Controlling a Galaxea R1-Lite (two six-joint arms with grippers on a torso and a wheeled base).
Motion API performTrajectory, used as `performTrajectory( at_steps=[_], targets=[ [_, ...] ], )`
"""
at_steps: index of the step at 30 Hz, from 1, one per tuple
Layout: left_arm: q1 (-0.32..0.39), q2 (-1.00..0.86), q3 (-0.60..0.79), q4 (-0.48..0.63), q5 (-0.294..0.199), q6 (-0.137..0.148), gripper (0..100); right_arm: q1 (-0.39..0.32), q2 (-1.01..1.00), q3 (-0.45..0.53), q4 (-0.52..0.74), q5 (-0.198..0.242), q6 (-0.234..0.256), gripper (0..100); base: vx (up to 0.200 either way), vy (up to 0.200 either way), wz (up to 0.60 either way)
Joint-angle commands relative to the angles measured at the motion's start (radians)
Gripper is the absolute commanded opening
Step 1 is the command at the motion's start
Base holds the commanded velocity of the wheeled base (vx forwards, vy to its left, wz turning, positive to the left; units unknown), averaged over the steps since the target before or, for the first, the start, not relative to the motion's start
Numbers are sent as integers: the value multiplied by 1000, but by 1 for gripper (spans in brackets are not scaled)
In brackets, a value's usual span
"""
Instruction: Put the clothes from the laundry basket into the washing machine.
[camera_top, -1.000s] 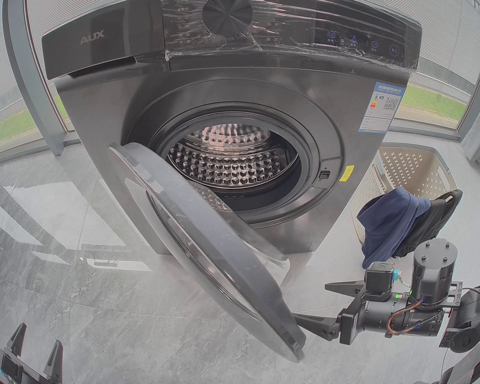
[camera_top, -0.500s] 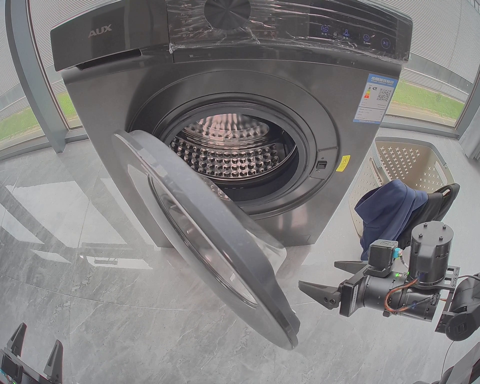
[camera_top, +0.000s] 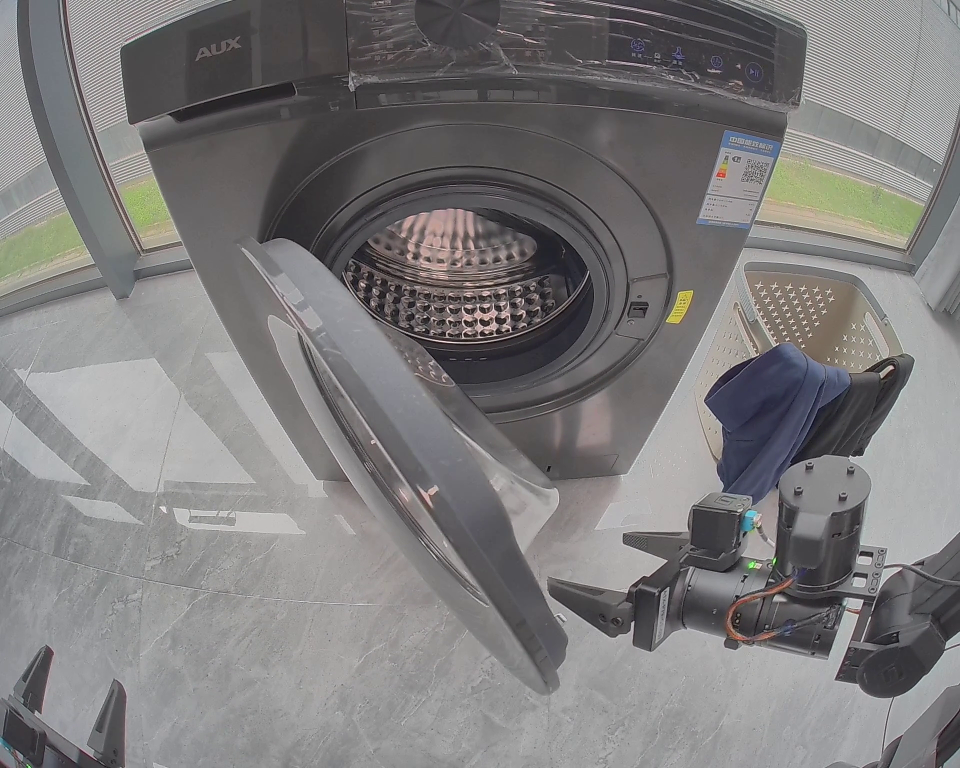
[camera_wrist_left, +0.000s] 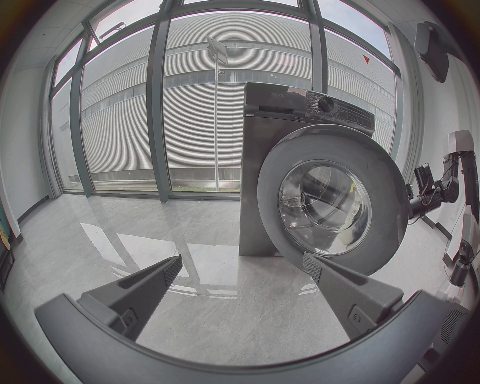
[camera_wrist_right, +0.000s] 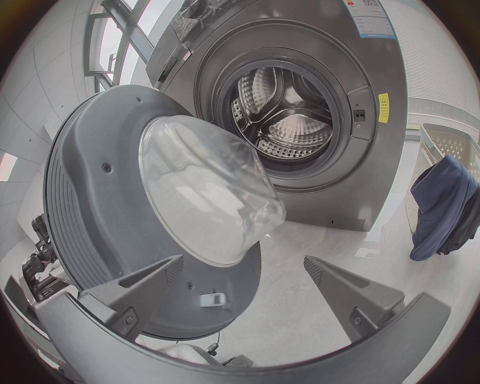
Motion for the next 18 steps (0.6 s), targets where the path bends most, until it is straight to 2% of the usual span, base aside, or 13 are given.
performTrajectory(
  at_steps=[1,5,8,12,18],
  targets=[
    [0,-13,15,0,0,0,100,-21,12,2,-28,-9,-2,100,0,0,0],
    [0,-13,15,0,0,0,100,-89,20,-16,-28,-29,-6,100,0,0,0],
    [0,-13,15,0,0,0,100,-128,63,-85,-17,-50,-6,100,0,0,0],
    [0,-13,15,0,0,0,100,-193,138,-184,-17,-52,-6,100,0,0,0],
    [0,-13,15,0,0,0,100,-188,241,-213,-30,-55,-13,100,0,0,0]
  ],
)
